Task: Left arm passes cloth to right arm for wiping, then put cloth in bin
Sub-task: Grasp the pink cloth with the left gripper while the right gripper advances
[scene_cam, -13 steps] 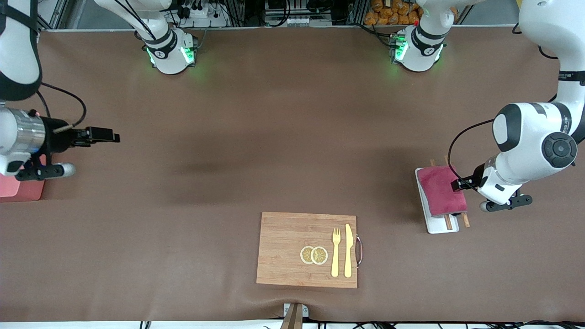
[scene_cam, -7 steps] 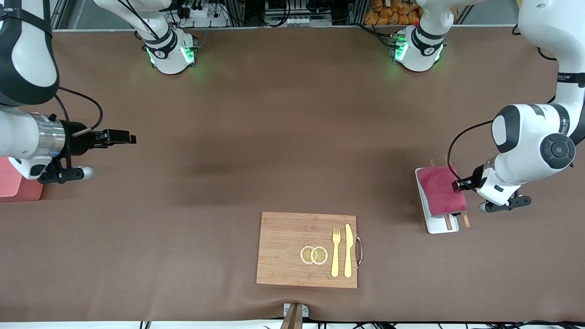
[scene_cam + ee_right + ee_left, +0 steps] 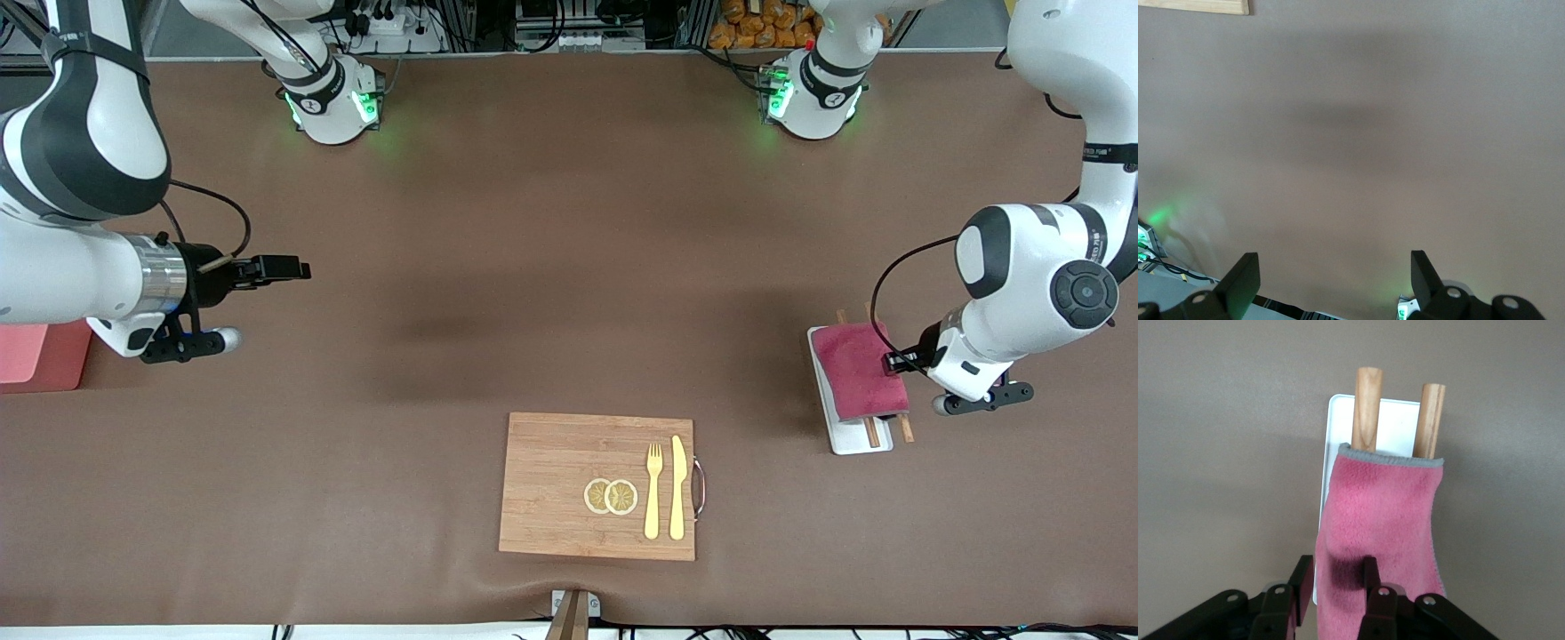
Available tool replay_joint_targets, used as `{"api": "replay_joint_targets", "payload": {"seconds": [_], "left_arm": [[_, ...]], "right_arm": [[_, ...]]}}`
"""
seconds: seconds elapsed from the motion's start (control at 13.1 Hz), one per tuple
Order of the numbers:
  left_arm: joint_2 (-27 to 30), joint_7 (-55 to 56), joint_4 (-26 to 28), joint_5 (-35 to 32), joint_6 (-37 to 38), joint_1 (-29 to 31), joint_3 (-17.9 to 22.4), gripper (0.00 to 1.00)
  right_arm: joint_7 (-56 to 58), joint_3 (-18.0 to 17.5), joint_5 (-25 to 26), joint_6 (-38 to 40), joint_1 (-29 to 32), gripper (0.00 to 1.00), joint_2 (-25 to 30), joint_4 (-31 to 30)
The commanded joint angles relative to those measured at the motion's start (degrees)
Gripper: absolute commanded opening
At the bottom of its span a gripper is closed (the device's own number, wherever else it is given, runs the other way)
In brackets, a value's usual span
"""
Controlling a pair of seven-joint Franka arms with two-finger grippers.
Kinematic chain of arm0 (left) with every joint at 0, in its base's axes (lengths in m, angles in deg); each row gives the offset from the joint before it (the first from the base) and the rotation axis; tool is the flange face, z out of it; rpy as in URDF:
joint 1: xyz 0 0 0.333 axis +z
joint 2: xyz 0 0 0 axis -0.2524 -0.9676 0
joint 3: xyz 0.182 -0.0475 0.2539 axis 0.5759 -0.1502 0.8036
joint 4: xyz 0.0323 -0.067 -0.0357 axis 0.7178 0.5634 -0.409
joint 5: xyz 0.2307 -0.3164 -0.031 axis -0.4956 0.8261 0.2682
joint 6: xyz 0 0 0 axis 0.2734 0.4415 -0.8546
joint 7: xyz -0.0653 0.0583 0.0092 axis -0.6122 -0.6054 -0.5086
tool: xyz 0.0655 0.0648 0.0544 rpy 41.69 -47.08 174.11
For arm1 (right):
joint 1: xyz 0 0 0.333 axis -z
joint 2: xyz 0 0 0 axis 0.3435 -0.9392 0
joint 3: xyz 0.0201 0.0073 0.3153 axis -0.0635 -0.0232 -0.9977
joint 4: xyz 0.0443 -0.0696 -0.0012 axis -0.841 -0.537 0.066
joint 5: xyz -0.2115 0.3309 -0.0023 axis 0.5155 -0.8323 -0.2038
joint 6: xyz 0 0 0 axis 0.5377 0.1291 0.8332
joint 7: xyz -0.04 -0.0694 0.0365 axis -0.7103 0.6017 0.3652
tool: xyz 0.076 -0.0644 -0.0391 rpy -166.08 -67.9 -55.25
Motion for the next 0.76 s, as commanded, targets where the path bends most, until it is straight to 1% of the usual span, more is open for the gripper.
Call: {"api": "replay_joint_targets", "payload": {"seconds": [0.0, 0.3, 0.38, 0.46, 0.53, 0.61, 0.69], "left_arm": [[-0.8, 0.4, -0.7, 1.0, -0.9, 0.2, -0.3, 0.3], [-1.0, 0.0, -0.9, 1.0, -1.0, 0.2, -0.4, 0.21], [-1.0, 0.0, -0.9, 1.0, -1.0, 0.1, -0.5, 0.17], [-0.9, 0.0, -0.9, 1.0, -1.0, 0.1, -0.5, 0.16], [-1.0, 0.0, -0.9, 1.0, -1.0, 0.1, -0.6, 0.11], [-1.0, 0.0, -0.9, 1.0, -1.0, 0.1, -0.6, 0.01], [-0.9, -0.1, -1.0, 1.0, -1.0, 0.1, -0.6, 0.0]], "right_arm": [[-1.3, 0.1, -1.7, -0.1, 0.0, 1.0, -0.2, 0.5], [-1.4, 0.1, -1.7, -0.8, 0.2, 1.0, -0.8, 0.5], [-2.4, 0.1, -1.8, -0.8, 0.2, 1.0, -0.8, 0.5], [-3.6, 0.1, -2.2, -0.8, 0.0, 1.0, -0.8, 0.5], [-4.4, 0.1, -3.4, -0.8, 0.0, 1.0, -0.7, 0.5], [-5.4, 0.1, -4.2, -0.7, 0.1, 1.0, -0.8, 0.5], [-6.0, 0.1, -4.4, -0.8, 0.1, 1.0, -0.8, 0.5]]}}
